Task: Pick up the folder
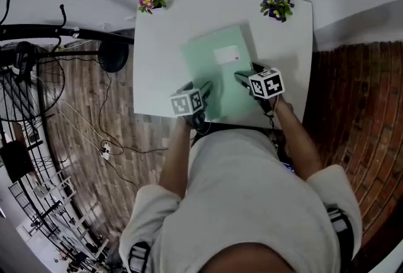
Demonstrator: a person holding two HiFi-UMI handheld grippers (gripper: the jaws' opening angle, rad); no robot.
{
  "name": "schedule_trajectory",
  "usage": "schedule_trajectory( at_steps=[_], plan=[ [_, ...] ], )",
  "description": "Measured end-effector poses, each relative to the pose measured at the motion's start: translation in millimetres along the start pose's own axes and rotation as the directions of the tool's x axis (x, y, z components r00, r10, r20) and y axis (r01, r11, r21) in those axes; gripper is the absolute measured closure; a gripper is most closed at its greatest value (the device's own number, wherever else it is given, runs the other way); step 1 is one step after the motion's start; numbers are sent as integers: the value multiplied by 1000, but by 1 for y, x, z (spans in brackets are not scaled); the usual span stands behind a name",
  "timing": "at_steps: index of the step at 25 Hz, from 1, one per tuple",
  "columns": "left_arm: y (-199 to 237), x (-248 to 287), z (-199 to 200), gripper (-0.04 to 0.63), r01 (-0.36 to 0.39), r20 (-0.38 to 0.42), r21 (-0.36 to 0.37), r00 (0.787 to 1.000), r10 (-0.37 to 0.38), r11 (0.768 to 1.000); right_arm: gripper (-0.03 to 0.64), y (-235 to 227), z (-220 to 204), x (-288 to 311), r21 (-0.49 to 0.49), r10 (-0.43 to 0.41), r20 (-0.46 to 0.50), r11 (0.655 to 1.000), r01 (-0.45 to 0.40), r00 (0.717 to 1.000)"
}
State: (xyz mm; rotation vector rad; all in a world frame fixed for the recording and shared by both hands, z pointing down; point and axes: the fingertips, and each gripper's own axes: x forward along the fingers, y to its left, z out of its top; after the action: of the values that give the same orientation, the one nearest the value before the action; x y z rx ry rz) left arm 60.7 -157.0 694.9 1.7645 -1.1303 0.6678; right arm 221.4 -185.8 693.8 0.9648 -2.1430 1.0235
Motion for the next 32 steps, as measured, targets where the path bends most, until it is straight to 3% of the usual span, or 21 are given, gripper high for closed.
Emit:
schedule_trajectory(
  at_steps=[13,25,32],
  plan=[
    [74,-55,-14,245,-55,82,-70,995,61,996,283,82,15,46,-97,51,-41,994,-55,998],
    [136,-100,-17,247,-92,172,-215,976,131,972,293,147,35,87,-175,104,-85,978,-117,991],
    [146,-118,-2,247,-110,225,-197,962,154,974,295,162,57,84,-235,77,-49,968,-87,996]
  ],
)
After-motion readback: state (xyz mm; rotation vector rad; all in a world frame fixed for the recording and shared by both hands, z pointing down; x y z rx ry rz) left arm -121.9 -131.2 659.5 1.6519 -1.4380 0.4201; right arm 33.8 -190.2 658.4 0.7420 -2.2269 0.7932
